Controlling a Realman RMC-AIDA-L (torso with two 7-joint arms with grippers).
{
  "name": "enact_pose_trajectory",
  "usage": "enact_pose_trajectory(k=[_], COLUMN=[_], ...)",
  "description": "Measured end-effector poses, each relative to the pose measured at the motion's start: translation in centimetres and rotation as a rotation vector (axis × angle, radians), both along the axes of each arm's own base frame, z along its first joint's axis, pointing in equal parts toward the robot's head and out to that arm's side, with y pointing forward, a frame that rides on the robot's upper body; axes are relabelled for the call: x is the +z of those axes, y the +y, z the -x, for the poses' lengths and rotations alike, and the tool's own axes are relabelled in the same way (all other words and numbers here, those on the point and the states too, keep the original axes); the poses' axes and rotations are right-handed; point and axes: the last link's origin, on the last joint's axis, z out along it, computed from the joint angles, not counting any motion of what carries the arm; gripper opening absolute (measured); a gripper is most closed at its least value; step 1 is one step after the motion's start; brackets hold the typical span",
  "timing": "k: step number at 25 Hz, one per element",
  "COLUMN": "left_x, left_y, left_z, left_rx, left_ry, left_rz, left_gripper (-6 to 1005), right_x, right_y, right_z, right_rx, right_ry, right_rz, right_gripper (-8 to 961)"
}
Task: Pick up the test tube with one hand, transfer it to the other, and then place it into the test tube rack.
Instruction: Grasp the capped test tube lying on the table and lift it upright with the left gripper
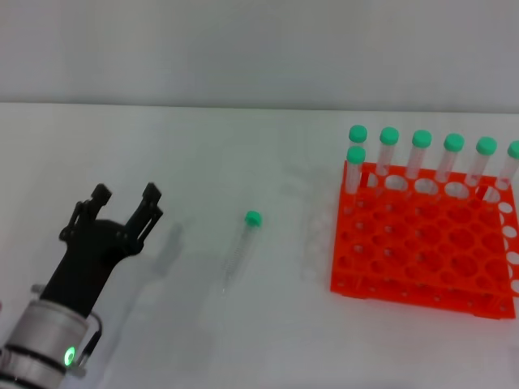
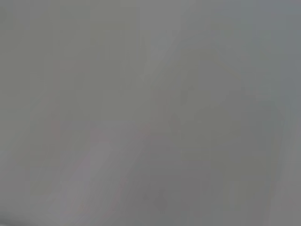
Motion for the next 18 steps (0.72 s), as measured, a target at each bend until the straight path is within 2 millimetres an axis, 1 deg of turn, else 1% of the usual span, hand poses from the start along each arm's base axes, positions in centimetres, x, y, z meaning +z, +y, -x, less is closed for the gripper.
enact_pose_trajectory(k=[2,4,5,7,10,11,12,13,16,18], left_x=[0.3,1.3,1.7,3.3,6.0,6.7,8.1,8.7,11.0,11.8], left_y=[1.0,2.8,3.3,5.2,7.6,8.1,9.0,9.3,10.8,11.7], left_z=[-0.6,-1.1,-1.0,-1.1,-1.2,-1.2,-1.3,-1.5,-2.7,-3.7], left_rx=[-0.029,-0.073,-0.084,-0.125,-0.164,-0.168,-0.174,-0.178,-0.166,-0.129], left_ry=[-0.052,-0.112,-0.124,-0.186,-0.228,-0.232,-0.224,-0.211,-0.154,-0.106], left_rz=[0.022,0.067,0.088,0.179,0.327,0.37,0.437,0.473,0.628,0.727], left_gripper=[875,874,874,874,874,875,875,875,875,872], right_x=[0.1,0.2,0.3,0.3,0.3,0.3,0.4,0.4,0.4,0.5], right_y=[0.0,0.1,0.1,0.3,0.5,0.6,0.6,0.7,0.7,0.9], right_z=[0.0,0.0,0.0,0.1,0.2,0.3,0.3,0.3,0.4,0.4], right_rx=[-0.001,0.0,0.001,0.005,0.01,0.012,0.014,0.015,0.016,0.019], right_ry=[0.0,-0.002,-0.003,-0.004,-0.005,-0.005,-0.005,-0.005,-0.005,-0.006], right_rz=[-0.004,-0.007,-0.009,-0.01,-0.011,-0.011,-0.012,-0.013,-0.016,-0.018], right_gripper=[824,824,824,824,824,824,823,823,823,823])
